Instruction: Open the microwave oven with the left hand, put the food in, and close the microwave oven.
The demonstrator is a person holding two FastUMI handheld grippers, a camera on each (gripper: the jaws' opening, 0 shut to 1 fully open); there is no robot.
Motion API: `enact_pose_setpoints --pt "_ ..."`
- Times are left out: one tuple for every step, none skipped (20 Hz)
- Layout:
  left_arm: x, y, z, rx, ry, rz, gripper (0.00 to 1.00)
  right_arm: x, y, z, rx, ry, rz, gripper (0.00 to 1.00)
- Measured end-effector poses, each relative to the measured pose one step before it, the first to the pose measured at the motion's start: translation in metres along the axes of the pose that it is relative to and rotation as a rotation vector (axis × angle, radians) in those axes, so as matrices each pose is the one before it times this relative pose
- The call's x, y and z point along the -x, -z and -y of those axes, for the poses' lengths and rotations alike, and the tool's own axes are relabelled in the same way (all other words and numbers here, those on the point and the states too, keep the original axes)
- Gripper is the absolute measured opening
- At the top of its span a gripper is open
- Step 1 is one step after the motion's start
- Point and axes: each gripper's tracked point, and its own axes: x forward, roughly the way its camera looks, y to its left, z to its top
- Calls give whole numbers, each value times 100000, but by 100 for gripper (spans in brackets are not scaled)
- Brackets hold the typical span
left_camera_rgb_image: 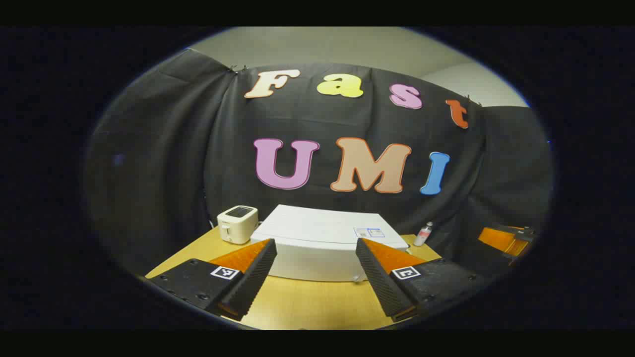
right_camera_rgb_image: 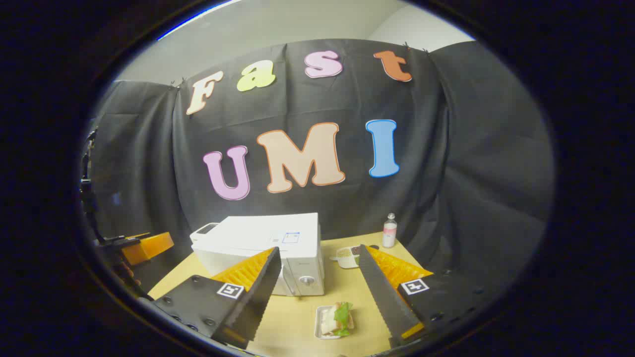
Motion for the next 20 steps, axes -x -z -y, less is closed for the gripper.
enact_pose_setpoints --pt "241 -498 -37 -330 -583 2164 93 -47 -212 154 -282 -224 950 91" --pt "194 -580 -85 -597 -578 2362 95 -33 -408 111 -20 -92 1178 91" --pt "97 -560 -9 -930 -495 2375 94 -136 -476 154 -40 -52 1539 98" --pt "-15 -610 -32 -1008 -395 2197 92 -59 -442 96 -171 47 1475 98" --pt "-80 -402 52 -839 -460 1926 92 -222 -427 110 -242 -7 1481 98" --pt "-168 -329 14 -442 -432 1149 92 -78 -487 19 -158 -213 1590 98" --pt "-160 -99 55 36 -34 749 95 -39 -446 8 121 -119 1591 98" --pt "-160 -42 76 345 -169 185 95 49 -457 134 305 -31 1541 98" --pt "-132 121 110 551 158 -58 92 -25 -412 195 202 225 1457 98" --pt "-99 120 187 766 276 56 92 0 -245 186 774 489 571 98" --pt "-346 176 80 1016 485 -586 92 0 98 382 1497 1080 117 98" --pt "-301 266 216 785 809 -969 92 15 7 435 1896 1365 -56 98" --pt "-234 423 144 350 749 -1145 92 109 -45 314 1927 1241 -47 90" --pt "-284 199 121 -97 734 -940 92 121 -61 273 1480 1075 320 90" --pt "-317 245 90 -452 613 -939 92 60 -79 147 822 822 351 90" --pt "-286 101 104 -573 609 -862 92 165 -130 95 297 632 404 91" --pt "-261 86 166 -306 631 -253 92 167 -153 214 218 684 332 91" --pt "-190 44 229 58 893 -313 95 179 -132 200 516 993 232 91" --pt "-245 165 318 44 1027 -348 95 190 -179 274 1003 1024 439 91" --pt "-186 294 373 187 1009 -708 93 168 -205 213 1271 1057 577 91"
